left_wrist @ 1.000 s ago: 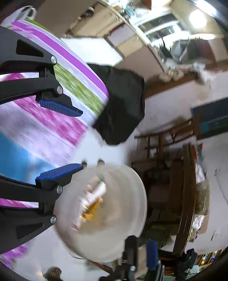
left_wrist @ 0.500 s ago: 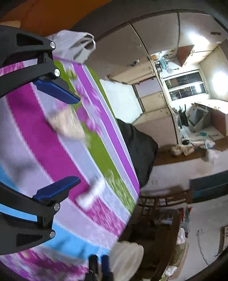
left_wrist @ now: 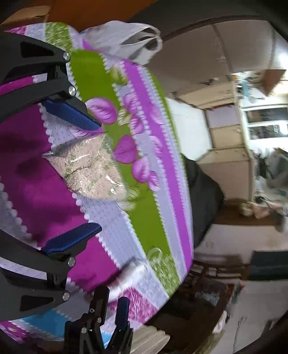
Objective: Collect trash
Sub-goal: 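Grasp the clear grain bag with the left gripper while the right grasps the white cloth bundle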
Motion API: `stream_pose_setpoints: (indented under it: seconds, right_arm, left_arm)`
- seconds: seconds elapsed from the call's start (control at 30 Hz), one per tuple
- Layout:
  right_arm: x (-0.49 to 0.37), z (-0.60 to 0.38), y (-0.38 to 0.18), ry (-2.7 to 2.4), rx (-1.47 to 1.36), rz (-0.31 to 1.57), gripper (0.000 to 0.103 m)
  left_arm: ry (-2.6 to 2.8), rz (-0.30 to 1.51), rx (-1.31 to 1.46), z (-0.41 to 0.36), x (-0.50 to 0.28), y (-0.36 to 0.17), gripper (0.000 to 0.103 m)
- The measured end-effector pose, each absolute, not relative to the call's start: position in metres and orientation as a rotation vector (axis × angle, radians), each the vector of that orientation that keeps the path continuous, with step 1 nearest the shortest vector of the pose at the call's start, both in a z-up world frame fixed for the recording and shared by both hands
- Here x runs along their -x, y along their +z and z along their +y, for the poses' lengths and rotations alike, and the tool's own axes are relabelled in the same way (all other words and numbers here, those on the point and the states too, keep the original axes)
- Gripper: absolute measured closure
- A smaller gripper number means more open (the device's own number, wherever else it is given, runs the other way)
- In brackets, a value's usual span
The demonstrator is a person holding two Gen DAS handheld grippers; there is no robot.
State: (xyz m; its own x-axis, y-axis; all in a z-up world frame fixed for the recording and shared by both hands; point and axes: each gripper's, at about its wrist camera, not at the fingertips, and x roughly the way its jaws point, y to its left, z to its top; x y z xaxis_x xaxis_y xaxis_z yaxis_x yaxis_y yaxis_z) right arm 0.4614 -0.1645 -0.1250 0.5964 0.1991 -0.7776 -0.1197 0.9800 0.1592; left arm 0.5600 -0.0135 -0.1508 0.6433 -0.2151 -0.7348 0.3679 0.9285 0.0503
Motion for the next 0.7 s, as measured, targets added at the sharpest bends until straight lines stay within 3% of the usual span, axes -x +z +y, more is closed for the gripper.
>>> stream_pose_setpoints:
  seconds: [0.07,0.17,0.23,0.43,0.7]
  right_arm:
    - [-0.466,-0.167,-0.130,0.167,-0.085,0.920,0.053]
    - [-0.467,-0.166,-0.130,0.153,-0.064,0.905,0.060]
    - [-0.466,-0.165,-0.132,0.129,-0.032,0.896,0.077]
    - [-0.455,-0.167,-0.134,0.119,-0.044,0.884,0.079]
    - [-0.398,-0.166,-0.111,0.165,-0.013,0.833,0.079]
  left_arm:
    - [-0.292,0.846,-0.203,-0.014,-0.569,-0.161,0.041]
    - [-0.300,0.866,-0.165,-0.010,-0.572,-0.163,0.047]
    - [-0.301,0.858,-0.165,-0.010,-0.570,-0.162,0.053]
    - [-0.300,0.855,-0.168,-0.006,-0.555,-0.159,0.059]
    - [-0.302,0.772,-0.223,-0.013,-0.492,-0.126,0.059]
